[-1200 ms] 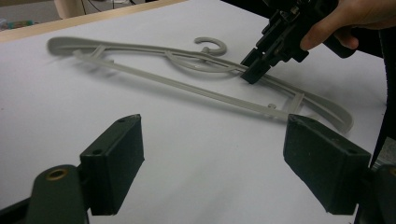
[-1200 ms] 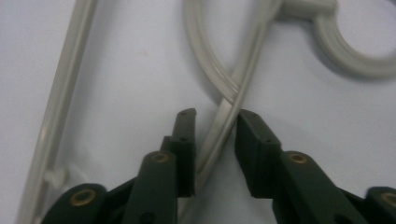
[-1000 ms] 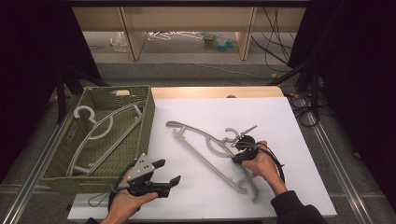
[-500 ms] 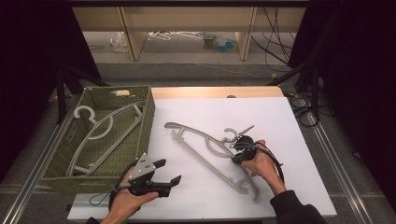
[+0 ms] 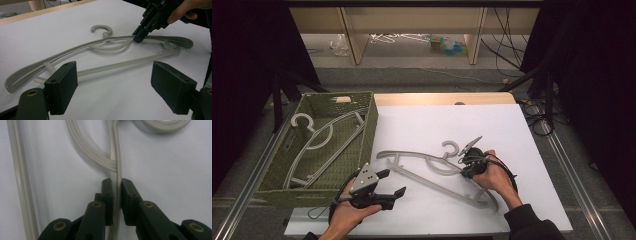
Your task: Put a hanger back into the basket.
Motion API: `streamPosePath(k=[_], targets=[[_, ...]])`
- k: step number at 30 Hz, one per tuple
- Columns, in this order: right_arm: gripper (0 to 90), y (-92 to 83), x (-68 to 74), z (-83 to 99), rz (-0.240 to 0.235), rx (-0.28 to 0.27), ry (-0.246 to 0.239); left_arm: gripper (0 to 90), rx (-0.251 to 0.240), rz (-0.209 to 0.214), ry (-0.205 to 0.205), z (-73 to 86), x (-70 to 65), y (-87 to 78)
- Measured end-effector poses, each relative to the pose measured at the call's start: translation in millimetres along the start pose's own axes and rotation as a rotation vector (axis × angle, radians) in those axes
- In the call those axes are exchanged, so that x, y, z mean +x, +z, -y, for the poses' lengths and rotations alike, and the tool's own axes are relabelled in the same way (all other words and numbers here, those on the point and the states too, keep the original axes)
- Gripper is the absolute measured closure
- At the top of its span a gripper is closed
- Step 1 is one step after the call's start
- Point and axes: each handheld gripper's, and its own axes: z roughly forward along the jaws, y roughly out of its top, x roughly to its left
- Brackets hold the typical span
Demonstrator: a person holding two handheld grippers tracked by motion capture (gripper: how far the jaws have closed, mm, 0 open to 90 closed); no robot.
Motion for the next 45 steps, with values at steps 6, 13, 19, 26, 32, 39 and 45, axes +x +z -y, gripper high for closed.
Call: streamPosePath(k=[6, 13, 19, 26, 32, 39, 45], targets=[[82.0, -8.0, 3.9, 0.1, 0.003, -0.007, -0.048, 21.7, -0.004, -0.003, 0.003, -0.9, 1.8, 0.2], [82.0, -18.8, 7.1, 4.9, 0.017, -0.024, -0.096, 21.6, 0.007, -0.01, 0.012, -3.1, 1.9, 0.2], [82.0, -27.3, 11.4, 8.6, 0.035, -0.035, -0.126, 21.4, 0.007, -0.011, 0.018, -7.8, 4.7, 1.8], [82.0, -35.2, 17.7, 11.2, 0.046, -0.049, -0.168, 21.0, 0.029, 0.001, 0.034, -9.9, 3.8, 9.0], [82.1, -38.9, 21.6, 10.9, 0.049, -0.06, -0.193, 21.1, 0.038, 0.008, 0.038, -16.0, 4.2, 17.7], [82.1, -46.3, 27.6, 11.3, 0.061, -0.073, -0.215, 21.2, 0.046, 0.021, 0.054, -27.0, 4.1, 30.3], [82.1, -54.5, 33.9, 11.7, 0.07, -0.092, -0.245, 21.7, 0.054, 0.035, 0.071, -38.8, 3.9, 41.4]])
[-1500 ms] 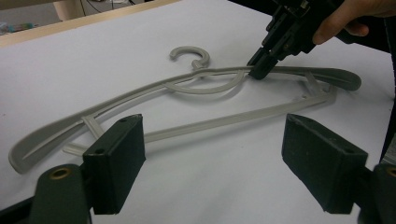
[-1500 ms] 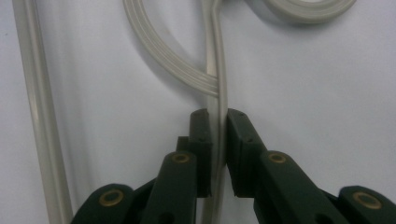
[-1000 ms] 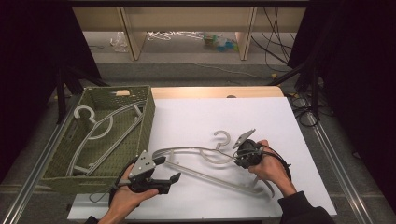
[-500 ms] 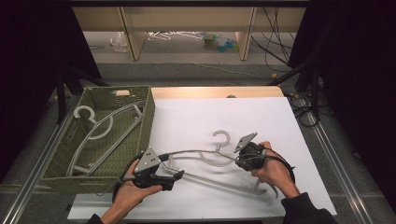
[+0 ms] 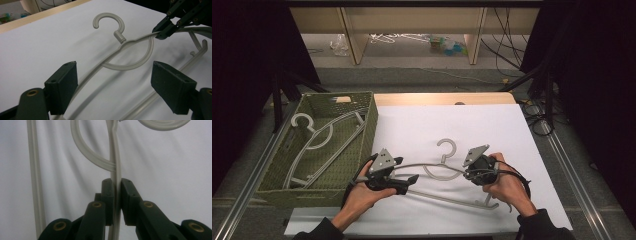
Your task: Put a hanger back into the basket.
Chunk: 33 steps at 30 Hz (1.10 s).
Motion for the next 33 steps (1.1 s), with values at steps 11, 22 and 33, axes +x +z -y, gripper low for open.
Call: streamPosePath(k=[11, 22, 33], targets=[[82.1, -11.4, 6.4, -6.1, 0.022, -0.026, -0.067, 28.4, 0.077, 0.056, 0.04, -14.1, 5.6, 33.0], [82.1, -24.2, 9.0, -8.5, 0.038, -0.039, -0.108, 38.1, 0.164, 0.088, 0.128, -22.9, 5.0, 61.3], [82.1, -29.1, 9.4, -10.0, 0.031, -0.034, -0.126, 59.6, 0.193, 0.108, 0.249, -28.6, 0.5, 71.5]])
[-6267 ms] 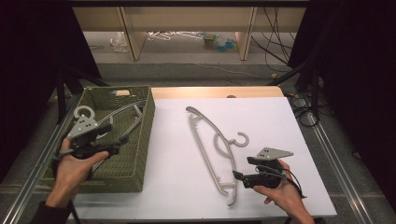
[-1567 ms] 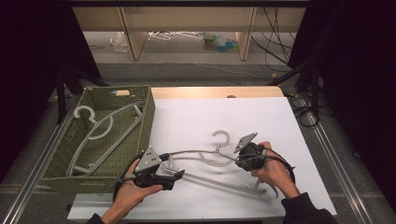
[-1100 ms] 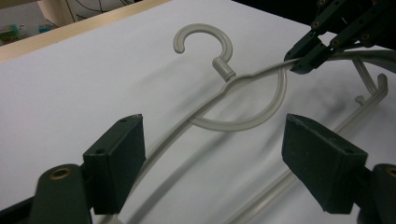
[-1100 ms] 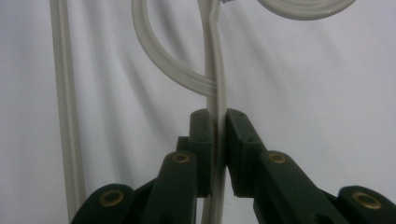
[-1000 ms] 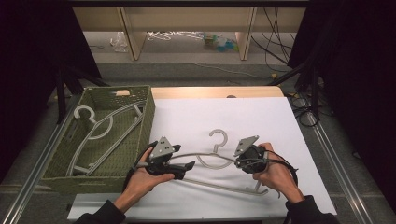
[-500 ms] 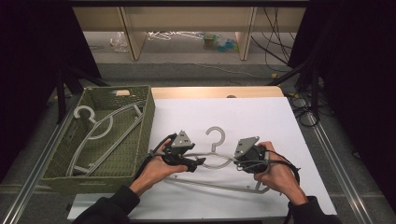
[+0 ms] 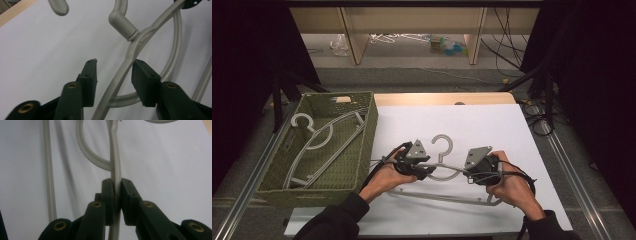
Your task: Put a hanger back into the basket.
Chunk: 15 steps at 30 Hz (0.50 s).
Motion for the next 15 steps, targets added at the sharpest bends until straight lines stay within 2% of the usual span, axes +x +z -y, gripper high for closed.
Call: streamPosePath(k=[2, 5, 6, 7, 13, 15], targets=[[82.1, 0.5, 0.1, 0.4, 0.008, -0.013, 0.0, 66.2, 0.006, 0.005, 0.031, -1.7, -1.5, 0.7], [82.0, 0.1, -1.1, 1.3, 0.003, -0.013, -0.009, 69.9, 0.03, -0.007, 0.089, -5.8, -5.2, -3.0], [81.9, 0.0, -1.6, 1.8, 0.003, -0.019, -0.017, 70.9, 0.036, -0.009, 0.112, -7.8, -6.3, -5.0], [81.6, -1.2, -2.8, 2.6, 0.008, -0.018, -0.021, 72.4, 0.044, -0.018, 0.153, -12.2, -10.0, -8.9], [78.6, -2.6, -6.8, 6.0, 0.022, -0.036, -0.027, 76.7, 0.061, -0.001, 0.2, -18.0, -18.3, -15.1], [76.8, -3.5, -8.3, 7.1, 0.022, -0.04, -0.02, 78.5, 0.059, 0.015, 0.195, -18.5, -20.9, -16.9]])
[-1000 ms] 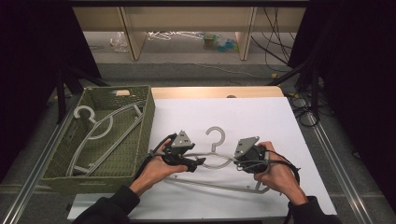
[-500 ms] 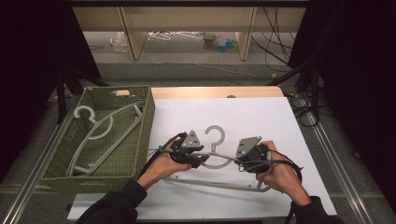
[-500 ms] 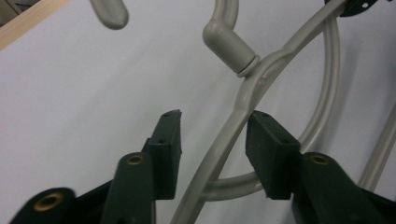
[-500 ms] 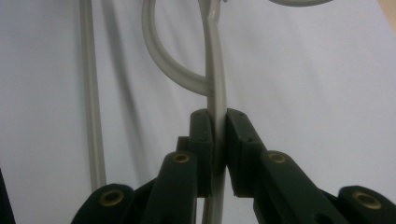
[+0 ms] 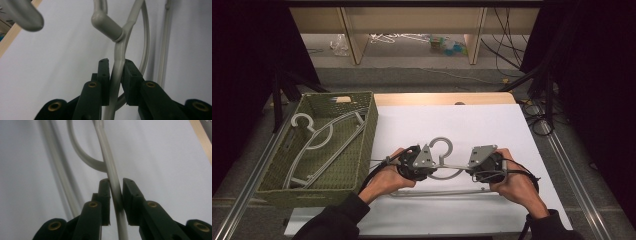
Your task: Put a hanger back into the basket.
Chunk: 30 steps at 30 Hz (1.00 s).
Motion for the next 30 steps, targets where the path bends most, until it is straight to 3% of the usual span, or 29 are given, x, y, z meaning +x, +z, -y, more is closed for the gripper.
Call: streamPosePath(k=[2, 5, 8, 9, 10, 13, 16, 25, 27, 30], targets=[[74.6, 0.1, -1.3, 1.4, 0.027, -0.016, 0.01, 80.5, -0.009, 0.023, -0.008, -1.0, -2.4, -1.7], [72.3, -0.5, -1.9, 2.0, 0.026, -0.022, 0.021, 81.7, 0.0, 0.042, -0.011, -3.3, -4.3, -5.7], [66.0, -0.4, -1.5, 1.0, 0.026, -0.038, 0.048, 81.8, -0.012, 0.05, -0.043, -4.6, -4.3, -9.5], [63.6, -0.3, -1.5, 0.8, 0.024, -0.044, 0.056, 81.8, 0.007, 0.056, -0.023, -4.9, -1.9, -12.6], [60.2, 0.0, -1.6, 0.5, 0.025, -0.057, 0.065, 81.8, -0.014, 0.047, -0.061, -4.7, -2.7, -12.8], [50.7, 0.0, -2.8, 0.1, 0.026, -0.091, 0.122, 81.8, -0.008, 0.039, -0.075, -4.6, 0.6, -17.8], [43.4, -1.7, -5.7, 0.2, 0.063, -0.15, 0.185, 81.7, -0.006, 0.027, -0.097, -4.5, 3.8, -22.2], [35.6, -11.8, -14.1, 3.8, 0.085, -0.264, 0.344, 81.6, -0.015, 0.018, -0.165, -1.1, 15.8, -34.3], [34.9, -13.8, -15.6, 5.1, 0.097, -0.298, 0.355, 81.6, -0.021, 0.016, -0.178, -0.3, 19.5, -38.1], [33.5, -16.3, -14.1, 7.0, 0.097, -0.308, 0.387, 81.6, -0.035, 0.003, -0.201, 0.8, 23.3, -43.2]])
